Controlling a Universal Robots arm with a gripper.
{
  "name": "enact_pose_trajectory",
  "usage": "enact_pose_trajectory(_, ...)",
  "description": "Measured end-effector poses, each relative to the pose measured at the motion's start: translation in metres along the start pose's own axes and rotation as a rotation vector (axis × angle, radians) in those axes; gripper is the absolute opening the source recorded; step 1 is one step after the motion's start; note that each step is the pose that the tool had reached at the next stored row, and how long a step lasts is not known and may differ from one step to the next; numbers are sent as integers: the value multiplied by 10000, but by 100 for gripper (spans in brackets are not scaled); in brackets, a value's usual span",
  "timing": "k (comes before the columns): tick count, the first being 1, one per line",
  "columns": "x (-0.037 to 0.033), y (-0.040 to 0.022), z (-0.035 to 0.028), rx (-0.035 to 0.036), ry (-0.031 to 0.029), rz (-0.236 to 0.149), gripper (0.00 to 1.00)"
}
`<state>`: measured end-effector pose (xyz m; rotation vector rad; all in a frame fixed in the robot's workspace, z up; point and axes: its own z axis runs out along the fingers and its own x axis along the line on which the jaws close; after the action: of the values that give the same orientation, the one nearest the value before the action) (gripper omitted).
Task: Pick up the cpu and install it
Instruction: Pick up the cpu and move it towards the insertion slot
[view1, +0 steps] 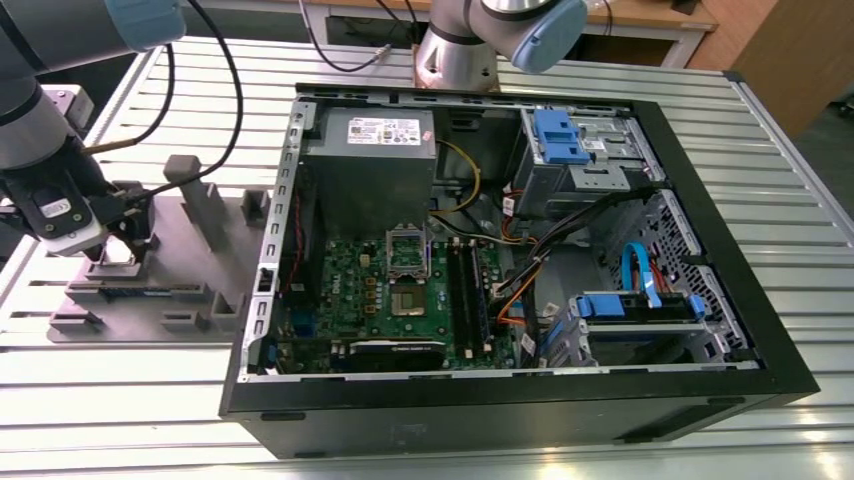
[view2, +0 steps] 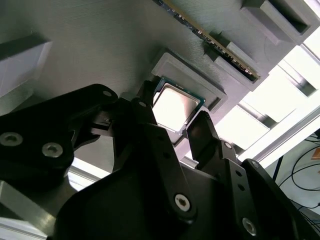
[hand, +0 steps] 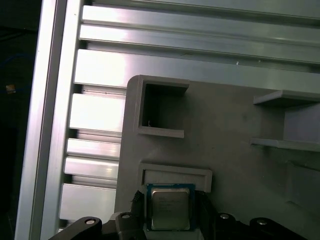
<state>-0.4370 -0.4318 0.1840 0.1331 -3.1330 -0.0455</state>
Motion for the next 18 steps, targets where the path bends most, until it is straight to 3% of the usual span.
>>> enact_pose_trajectory(10,0,0,0,0,0,6,54)
enact_pose_trajectory(12,0,0,0,0,1,8,53)
enact_pose_trajectory(13,0,0,0,0,1,8,47)
enact_pose_trajectory(18,0,0,0,0,0,11,47)
